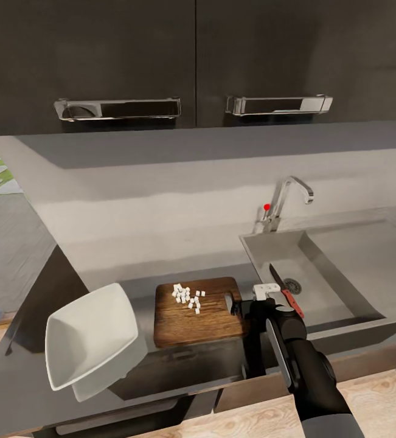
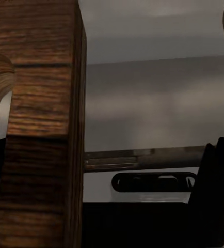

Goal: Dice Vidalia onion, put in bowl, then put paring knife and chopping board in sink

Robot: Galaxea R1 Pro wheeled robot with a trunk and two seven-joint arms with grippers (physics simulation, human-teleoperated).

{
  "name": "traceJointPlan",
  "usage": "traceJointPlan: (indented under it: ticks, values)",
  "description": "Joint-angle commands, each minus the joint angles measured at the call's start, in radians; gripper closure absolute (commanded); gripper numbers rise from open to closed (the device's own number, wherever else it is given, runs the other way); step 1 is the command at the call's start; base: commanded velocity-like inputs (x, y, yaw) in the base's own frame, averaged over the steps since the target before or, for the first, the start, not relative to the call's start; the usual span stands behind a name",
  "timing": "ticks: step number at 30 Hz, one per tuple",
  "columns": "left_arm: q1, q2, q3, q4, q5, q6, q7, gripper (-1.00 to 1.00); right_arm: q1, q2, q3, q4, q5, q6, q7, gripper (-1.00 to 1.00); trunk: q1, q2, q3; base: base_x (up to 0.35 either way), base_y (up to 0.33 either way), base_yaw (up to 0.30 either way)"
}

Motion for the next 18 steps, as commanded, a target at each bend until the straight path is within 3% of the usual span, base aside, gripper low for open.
traceJointPlan:
  ticks: [1, 12, 13, 18]
  values:
    - [0.000, 0.000, -0.008, -0.002, 0.010, -0.001, 0.003, -1.00, 0.000, 0.000, -0.002, 0.040, 0.011, 0.005, 0.008, -1.00, 0.001, -0.001, -0.002, 0.002, 0.000, 0.000]
    - [0.000, -0.001, -0.008, -0.002, 0.010, -0.001, 0.003, -1.00, 0.000, 0.004, -0.002, 0.049, 0.014, 0.006, 0.006, -1.00, 0.001, -0.001, -0.002, 0.000, 0.000, 0.000]
    - [0.000, -0.001, -0.008, -0.002, 0.010, -0.001, 0.003, -1.00, 0.000, 0.004, -0.002, 0.049, 0.014, 0.007, 0.006, 1.00, 0.001, -0.001, -0.002, 0.000, 0.000, 0.000]
    - [0.000, -0.001, -0.008, -0.002, 0.010, -0.001, 0.003, -1.00, 0.000, 0.005, -0.001, 0.049, 0.014, 0.007, 0.006, 1.00, 0.001, -0.001, -0.002, 0.000, 0.000, 0.000]
